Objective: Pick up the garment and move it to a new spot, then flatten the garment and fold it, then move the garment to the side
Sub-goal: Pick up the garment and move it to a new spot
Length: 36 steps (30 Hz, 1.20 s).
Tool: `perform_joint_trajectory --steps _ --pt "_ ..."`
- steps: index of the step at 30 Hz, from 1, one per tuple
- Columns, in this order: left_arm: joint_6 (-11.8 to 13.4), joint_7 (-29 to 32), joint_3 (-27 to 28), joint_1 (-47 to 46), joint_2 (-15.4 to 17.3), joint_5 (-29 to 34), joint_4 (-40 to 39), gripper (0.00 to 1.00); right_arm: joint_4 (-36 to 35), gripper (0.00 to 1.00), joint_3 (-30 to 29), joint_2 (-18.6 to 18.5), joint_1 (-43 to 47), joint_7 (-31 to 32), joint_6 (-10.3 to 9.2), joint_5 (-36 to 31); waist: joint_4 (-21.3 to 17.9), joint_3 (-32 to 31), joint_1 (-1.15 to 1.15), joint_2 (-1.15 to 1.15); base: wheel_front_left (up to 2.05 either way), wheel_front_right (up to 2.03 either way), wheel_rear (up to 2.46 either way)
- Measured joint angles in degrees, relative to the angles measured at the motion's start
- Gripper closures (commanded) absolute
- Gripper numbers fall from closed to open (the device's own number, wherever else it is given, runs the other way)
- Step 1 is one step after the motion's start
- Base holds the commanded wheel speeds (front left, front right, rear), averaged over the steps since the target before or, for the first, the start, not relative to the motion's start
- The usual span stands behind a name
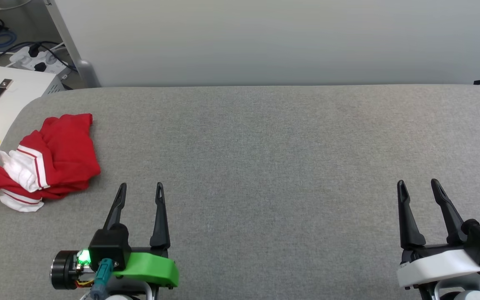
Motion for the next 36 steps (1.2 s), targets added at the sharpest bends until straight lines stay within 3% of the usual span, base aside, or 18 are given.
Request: perform_joint_trajectory --steps 16,36 --pt "1.01 -1.65 0.67 -0.08 -0.02 -1.56 -0.12 0.00 -1.66 0.00 1.00 0.00 0.23 -1.94 -0.01 0.46 3.40 1.09 0.00 0.00 0.00 0.00 0.00" --pt "3.32 -2.60 3.10 -1.28 -0.07 -4.30 -0.29 0.00 -4.81 0.00 3.15 0.12 -0.96 -2.69 -0.01 -1.67 16.30 4.27 0.00 0.00 0.00 0.00 0.00"
